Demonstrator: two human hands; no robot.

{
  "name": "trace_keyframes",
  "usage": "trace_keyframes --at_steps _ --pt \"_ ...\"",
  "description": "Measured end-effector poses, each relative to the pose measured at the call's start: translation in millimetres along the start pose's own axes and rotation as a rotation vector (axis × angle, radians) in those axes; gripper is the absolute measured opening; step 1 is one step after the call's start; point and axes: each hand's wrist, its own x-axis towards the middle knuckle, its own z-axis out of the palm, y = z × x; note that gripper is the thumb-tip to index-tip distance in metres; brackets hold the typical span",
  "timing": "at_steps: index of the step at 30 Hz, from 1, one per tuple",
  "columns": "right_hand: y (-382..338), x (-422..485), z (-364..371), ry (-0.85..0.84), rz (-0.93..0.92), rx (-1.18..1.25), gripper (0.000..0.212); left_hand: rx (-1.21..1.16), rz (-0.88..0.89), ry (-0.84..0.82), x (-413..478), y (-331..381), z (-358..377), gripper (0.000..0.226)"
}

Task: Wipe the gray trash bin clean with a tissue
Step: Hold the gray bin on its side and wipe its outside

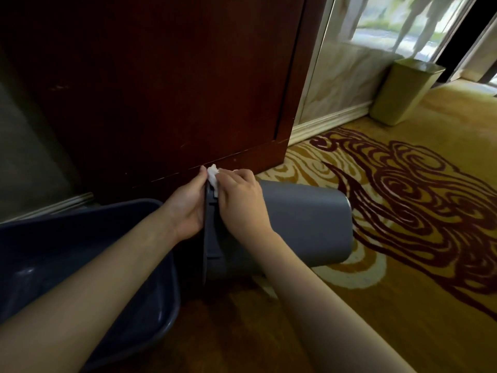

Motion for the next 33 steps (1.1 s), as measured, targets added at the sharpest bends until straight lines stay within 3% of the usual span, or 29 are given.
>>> trace_keyframes --at_steps 3,8,11,15,17,20,25,29,33 --pt "25.6 -7.2 -16.2 0.006 0.146 -0.013 0.025 0.027 -0.024 0.038 1.3 -1.4 3.3 0.048" --pt "109.1 -7.1 -57.6 -0.193 0.659 -0.087 0.028 0.047 -0.021 0.059 2.6 -2.8 4.8 0.046" --pt "151.4 -12.9 -74.5 -0.228 0.895 -0.166 0.032 0.057 -0.022 0.071 2.7 -3.8 4.9 0.044" --pt "165.6 -29.6 -87.0 -0.037 1.052 -0.046 0.027 0.066 -0.012 0.07 1.4 -5.8 3.8 0.042" --pt "148.0 -31.6 -87.3 0.172 0.964 -0.073 0.022 0.05 -0.01 0.077 2.0 -5.3 3.7 0.043" --pt "90.8 -28.2 -72.5 0.337 0.609 -0.061 0.021 0.037 -0.002 0.097 4.4 -1.7 5.4 0.043" --pt "-1.7 -36.7 -14.1 0.138 0.051 0.089 0.029 0.055 0.014 0.1 8.5 3.6 8.9 0.045" --pt "-7.9 -54.7 15.9 0.072 -0.001 -0.027 0.044 0.064 -0.018 0.093 7.8 1.8 5.4 0.053" --pt "8.3 -58.3 18.2 0.137 -0.033 -0.076 0.04 0.042 -0.051 0.075 8.9 0.4 3.6 0.055"
